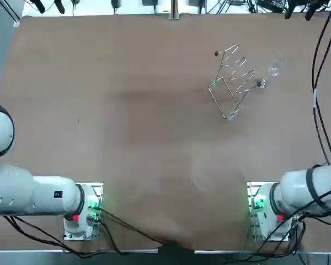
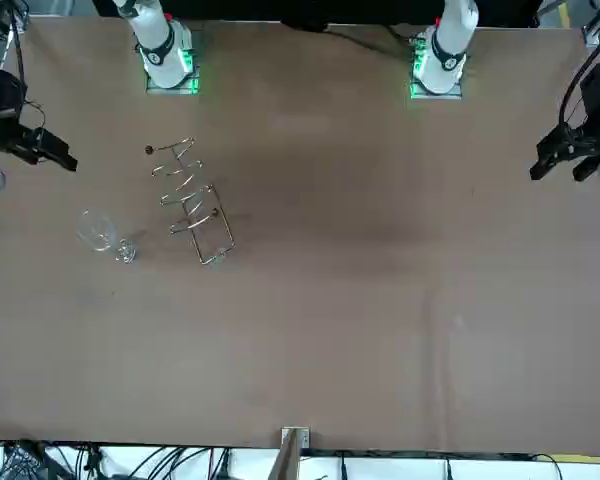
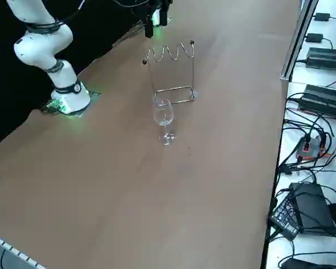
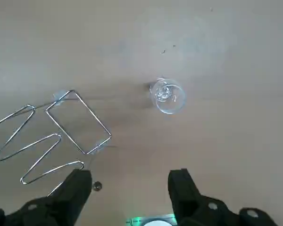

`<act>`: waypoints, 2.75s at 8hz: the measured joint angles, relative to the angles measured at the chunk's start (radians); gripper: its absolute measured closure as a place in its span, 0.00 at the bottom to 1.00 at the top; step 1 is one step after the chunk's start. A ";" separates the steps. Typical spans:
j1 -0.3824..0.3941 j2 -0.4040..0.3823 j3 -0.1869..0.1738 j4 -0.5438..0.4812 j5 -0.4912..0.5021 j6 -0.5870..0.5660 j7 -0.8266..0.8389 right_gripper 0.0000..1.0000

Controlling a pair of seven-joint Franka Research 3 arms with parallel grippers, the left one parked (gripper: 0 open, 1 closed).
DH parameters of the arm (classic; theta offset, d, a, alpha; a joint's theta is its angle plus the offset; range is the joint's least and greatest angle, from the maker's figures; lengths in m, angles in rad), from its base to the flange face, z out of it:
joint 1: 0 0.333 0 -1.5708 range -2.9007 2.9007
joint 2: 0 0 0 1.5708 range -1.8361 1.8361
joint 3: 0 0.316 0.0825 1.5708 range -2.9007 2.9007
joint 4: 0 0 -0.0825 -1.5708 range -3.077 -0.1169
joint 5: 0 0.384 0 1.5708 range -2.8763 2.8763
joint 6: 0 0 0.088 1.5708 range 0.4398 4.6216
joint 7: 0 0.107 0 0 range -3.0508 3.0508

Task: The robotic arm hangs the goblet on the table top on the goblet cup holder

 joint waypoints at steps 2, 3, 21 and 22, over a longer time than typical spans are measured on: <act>0.000 -0.001 -0.002 0.000 -0.004 -0.005 -0.003 0.00; -0.004 -0.001 -0.004 0.000 -0.006 -0.007 -0.028 0.00; -0.516 0.382 -0.035 -0.071 0.404 0.197 -2.204 0.00; -0.528 0.413 -0.036 -0.071 0.426 0.203 -2.260 0.00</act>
